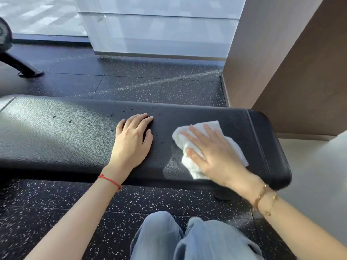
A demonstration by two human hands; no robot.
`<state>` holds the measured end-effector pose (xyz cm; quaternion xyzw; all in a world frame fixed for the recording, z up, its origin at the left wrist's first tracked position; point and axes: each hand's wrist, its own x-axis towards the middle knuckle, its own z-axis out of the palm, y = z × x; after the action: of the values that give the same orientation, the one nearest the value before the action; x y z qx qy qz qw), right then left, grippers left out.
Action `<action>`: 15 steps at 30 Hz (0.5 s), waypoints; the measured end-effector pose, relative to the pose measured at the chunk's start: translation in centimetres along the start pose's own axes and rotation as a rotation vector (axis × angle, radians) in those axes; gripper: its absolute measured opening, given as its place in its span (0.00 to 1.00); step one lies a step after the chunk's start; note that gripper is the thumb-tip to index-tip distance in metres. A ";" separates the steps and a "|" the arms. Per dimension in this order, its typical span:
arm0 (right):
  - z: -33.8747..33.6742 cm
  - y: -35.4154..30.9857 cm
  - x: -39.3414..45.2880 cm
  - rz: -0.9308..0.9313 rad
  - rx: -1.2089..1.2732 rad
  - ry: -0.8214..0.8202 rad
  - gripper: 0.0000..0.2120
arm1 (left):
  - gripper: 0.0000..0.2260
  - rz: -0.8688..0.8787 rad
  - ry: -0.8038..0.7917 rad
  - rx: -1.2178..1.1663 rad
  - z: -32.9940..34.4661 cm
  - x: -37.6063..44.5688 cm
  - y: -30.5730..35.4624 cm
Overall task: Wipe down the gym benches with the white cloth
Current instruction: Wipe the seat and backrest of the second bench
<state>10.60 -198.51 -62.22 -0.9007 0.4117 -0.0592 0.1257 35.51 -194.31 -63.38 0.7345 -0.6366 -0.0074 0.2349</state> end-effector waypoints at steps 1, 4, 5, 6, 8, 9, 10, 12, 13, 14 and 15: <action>-0.4 0.5 1.1 0.042 -0.027 0.003 0.28 | 0.18 -0.002 -0.002 0.005 0.0 0.0 0.0; -1.2 0.2 6.6 0.181 -0.038 0.011 0.27 | 0.18 -0.005 -0.004 0.019 0.0 0.0 0.2; -1.1 -0.6 7.9 0.197 -0.030 0.008 0.27 | 0.18 -0.005 -0.003 0.018 0.0 0.0 0.2; -0.9 -1.4 8.5 0.187 -0.034 0.007 0.28 | 0.18 -0.005 0.001 0.012 0.0 0.0 0.2; -0.1 -2.7 7.3 0.096 -0.065 0.011 0.28 | 0.18 -0.006 0.004 0.001 0.0 0.1 0.2; 0.2 -3.0 5.6 0.031 -0.060 0.013 0.28 | 0.18 -0.005 0.005 -0.002 0.0 0.1 0.1; 0.4 -2.9 3.6 -0.026 -0.038 0.015 0.28 | 0.18 -0.003 0.006 -0.005 0.0 0.1 0.1; 0.5 -2.0 -0.2 -0.082 0.001 0.022 0.28 | 0.18 0.000 0.014 -0.007 0.1 0.1 0.0; 0.3 -0.9 -1.1 -0.068 -0.003 0.021 0.28 | 0.18 0.002 0.016 -0.006 0.1 0.1 0.0; -0.1 0.3 -1.0 -0.035 -0.023 0.018 0.28 | 0.18 0.003 0.017 -0.004 0.1 0.1 -0.1; -0.3 1.3 -0.2 0.011 -0.062 0.031 0.27 | 0.18 0.003 0.016 -0.002 0.1 0.1 -0.1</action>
<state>9.48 -199.24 -62.25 -0.9007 0.4204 -0.0596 0.0918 35.56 -194.43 -63.51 0.7333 -0.6358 -0.0019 0.2409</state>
